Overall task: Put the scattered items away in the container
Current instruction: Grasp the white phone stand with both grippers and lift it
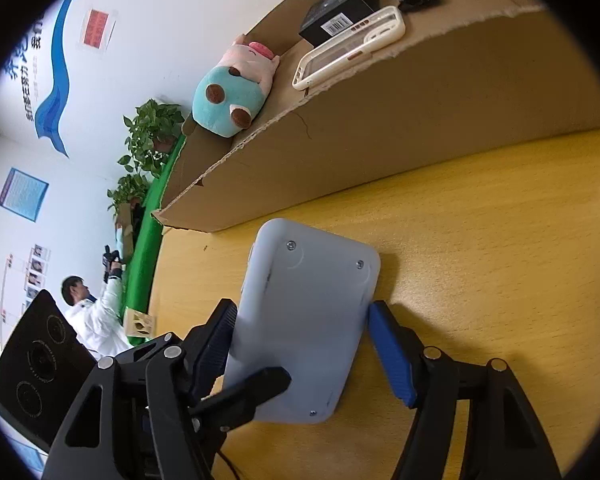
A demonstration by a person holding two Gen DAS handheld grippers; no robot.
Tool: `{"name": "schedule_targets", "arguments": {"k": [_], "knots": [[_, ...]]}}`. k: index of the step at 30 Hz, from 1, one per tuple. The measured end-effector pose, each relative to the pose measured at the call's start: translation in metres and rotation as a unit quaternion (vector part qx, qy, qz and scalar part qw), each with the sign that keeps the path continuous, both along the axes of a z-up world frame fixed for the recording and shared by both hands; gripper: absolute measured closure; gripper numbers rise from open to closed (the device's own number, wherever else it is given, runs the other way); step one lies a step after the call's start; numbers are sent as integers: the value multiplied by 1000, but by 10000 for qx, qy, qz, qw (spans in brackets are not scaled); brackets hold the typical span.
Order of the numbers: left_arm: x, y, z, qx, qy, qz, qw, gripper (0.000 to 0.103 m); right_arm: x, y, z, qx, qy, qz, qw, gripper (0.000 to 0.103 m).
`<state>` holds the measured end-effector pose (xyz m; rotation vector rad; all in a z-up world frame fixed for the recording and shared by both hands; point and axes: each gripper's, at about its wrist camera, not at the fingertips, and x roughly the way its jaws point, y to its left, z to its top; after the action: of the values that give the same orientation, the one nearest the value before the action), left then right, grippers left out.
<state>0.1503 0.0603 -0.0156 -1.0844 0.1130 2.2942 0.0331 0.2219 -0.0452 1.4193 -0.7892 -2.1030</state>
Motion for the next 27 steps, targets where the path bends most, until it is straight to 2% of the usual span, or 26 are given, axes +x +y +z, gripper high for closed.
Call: {"name": "schedule_targets", "arguments": {"k": [7,9,11,13,15,16,17,19,21,24,27], "knots": [[2,4,2,-68,119,121,9998,77,6,-2,8,308,150,-33,9994,43],[3,4,8,-52,207,141,9997,79,7,-2,21,264,358,8,9990,73],[0,5,10,-84,185,168,9997,81,5,-6,36,533,487,89,9973,81],[-4,6,10,-112,191,162,9996,81,1,-6,36,592,480,140,9970,81],[-5,6,10,-81,179,155,9997,83,-4,0,32,412,358,117,9984,79],[-5,7,11,-59,182,130,9997,87,-5,2,30,389,316,111,9987,78],[-5,8,11,-44,181,92,9998,89,-5,3,27,466,249,79,9986,67],[0,16,11,-62,224,-57,9997,89,-8,4,19,745,91,-3,9972,60],[5,26,9,-202,339,-170,9991,89,-12,5,10,876,-45,-46,9961,63],[5,34,3,-152,224,-238,9993,88,-11,7,6,900,-55,-57,9959,70],[7,40,5,-232,319,-240,9989,89,-10,9,3,827,-86,-97,9965,70]]}}
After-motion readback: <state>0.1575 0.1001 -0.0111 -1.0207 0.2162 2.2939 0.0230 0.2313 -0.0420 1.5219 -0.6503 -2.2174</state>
